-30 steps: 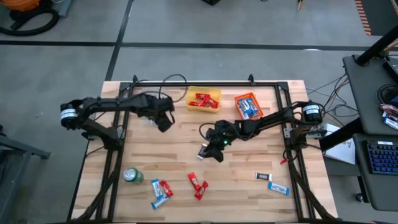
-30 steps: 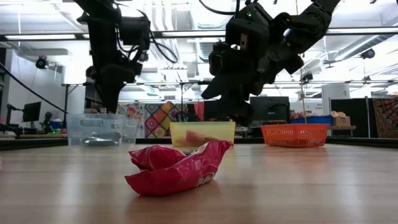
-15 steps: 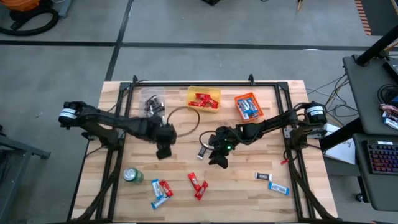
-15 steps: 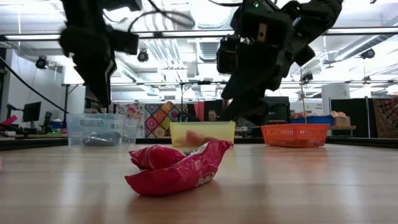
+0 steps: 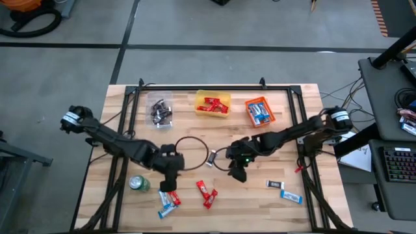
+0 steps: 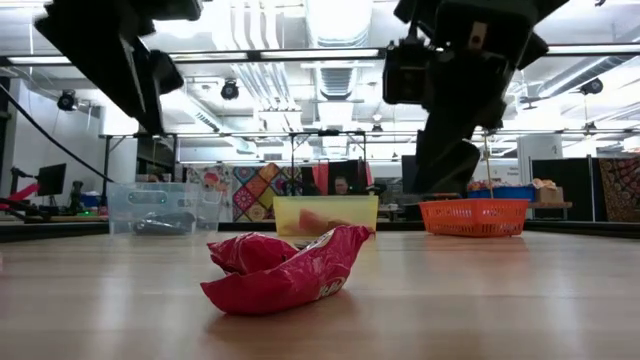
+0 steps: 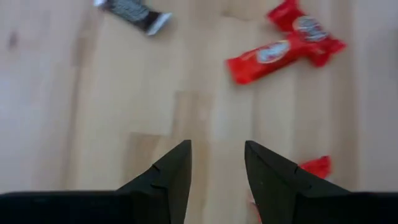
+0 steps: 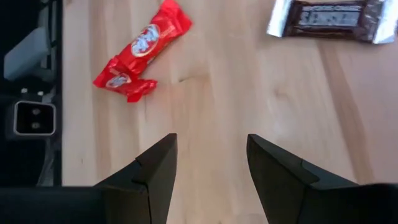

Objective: Sort candy
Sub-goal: Put the red chocolate bar into the yellow bin

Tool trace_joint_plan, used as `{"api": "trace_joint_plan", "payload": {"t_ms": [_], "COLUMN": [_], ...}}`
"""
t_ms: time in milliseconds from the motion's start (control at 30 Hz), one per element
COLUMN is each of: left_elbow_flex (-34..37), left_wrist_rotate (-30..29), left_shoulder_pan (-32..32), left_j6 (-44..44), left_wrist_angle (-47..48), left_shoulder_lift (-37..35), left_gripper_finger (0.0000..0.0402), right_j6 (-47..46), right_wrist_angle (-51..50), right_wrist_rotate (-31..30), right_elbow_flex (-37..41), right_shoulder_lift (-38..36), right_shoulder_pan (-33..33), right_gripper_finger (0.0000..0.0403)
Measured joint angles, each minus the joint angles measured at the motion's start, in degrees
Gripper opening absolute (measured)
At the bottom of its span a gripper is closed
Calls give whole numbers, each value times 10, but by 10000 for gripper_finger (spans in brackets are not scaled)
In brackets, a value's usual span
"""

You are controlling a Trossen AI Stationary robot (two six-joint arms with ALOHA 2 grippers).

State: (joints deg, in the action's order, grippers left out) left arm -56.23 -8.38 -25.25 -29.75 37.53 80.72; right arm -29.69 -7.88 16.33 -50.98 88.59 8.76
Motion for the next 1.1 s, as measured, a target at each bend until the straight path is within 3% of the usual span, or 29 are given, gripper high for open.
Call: {"api": "trace_joint_plan", "payload": {"t_ms": [700,1100], "left_elbow_flex": [0,-3], "left_wrist_rotate": [16,20], "left_shoulder_pan": [-123,-144], "left_j6": [-39,-39], "left_wrist_angle": [-57,-60], "left_shoulder_lift": [108,165], "left_gripper_finger": [134,206], "right_j6": [2,1], "right_wrist_angle": [-9,-9], "right_wrist_rotate": [1,1], "right_elbow_flex": [0,0], "right_shoulder_lift": [-4,-4], "right_shoulder_pan": [15,15], "right_gripper_finger": [182,182]}}
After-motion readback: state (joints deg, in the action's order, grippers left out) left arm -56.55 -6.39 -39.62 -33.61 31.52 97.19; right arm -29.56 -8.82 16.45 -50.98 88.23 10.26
